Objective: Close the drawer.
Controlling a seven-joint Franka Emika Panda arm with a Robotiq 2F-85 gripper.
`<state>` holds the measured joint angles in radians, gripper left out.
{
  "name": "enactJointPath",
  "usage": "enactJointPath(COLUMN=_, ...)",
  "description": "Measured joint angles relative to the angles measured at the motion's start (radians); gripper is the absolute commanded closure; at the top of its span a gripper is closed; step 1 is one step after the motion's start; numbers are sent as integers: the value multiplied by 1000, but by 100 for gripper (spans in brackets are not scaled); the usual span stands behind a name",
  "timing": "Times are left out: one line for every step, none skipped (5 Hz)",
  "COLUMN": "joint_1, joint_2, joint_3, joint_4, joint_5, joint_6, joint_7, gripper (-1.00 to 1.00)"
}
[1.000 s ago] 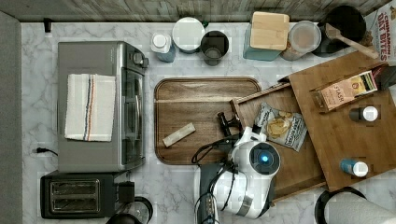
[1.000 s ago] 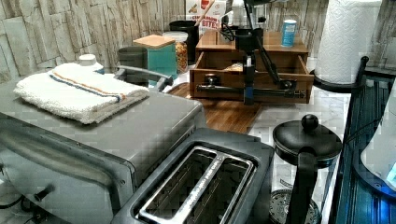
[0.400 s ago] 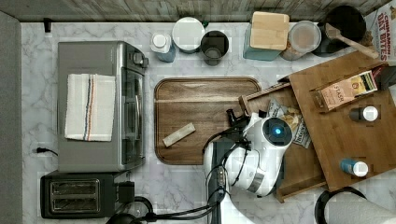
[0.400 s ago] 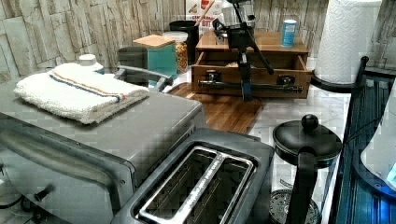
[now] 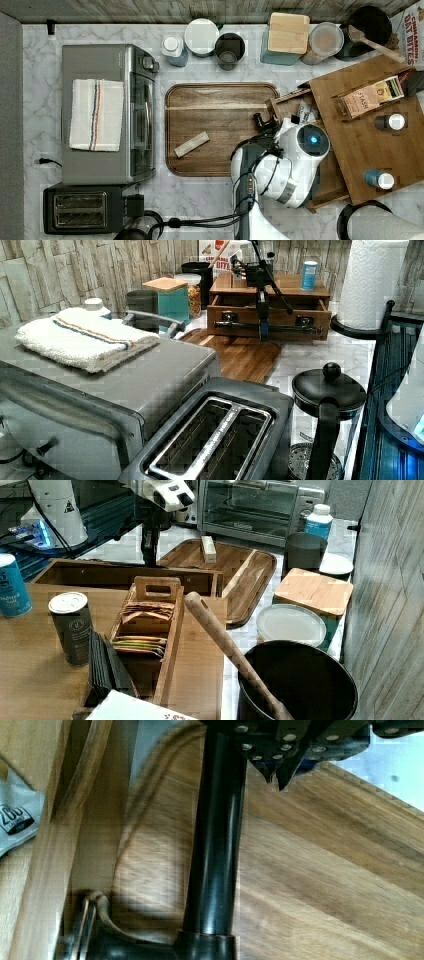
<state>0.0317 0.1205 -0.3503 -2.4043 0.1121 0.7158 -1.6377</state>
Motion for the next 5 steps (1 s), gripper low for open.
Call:
enactJointPath(joint_1=-46, joint_2=24, joint_3=-6, joint_4=6, joint_5=0, joint_6=112, joint_7=-87, gripper=100)
enactJointPath(joint_1=-78, joint_2=63, joint_3=-26, joint_4=45, joint_5=-117, joint_6=171, joint_7=-95, gripper=100)
enactJointPath(joint_1=-85, joint_2=101, joint_3=-41, joint_4=100, joint_5=-185, joint_6=171, joint_7=6, gripper=100)
enactJointPath(joint_1=-74, joint_2=113, joint_3=-41, joint_4=102, joint_5=-204, joint_6=184, joint_7=115, gripper=100)
enactJointPath(joint_1=-73, joint_2=113, joint_3=-41, joint_4=100, joint_5=-207, joint_6=184, joint_7=122, gripper=100)
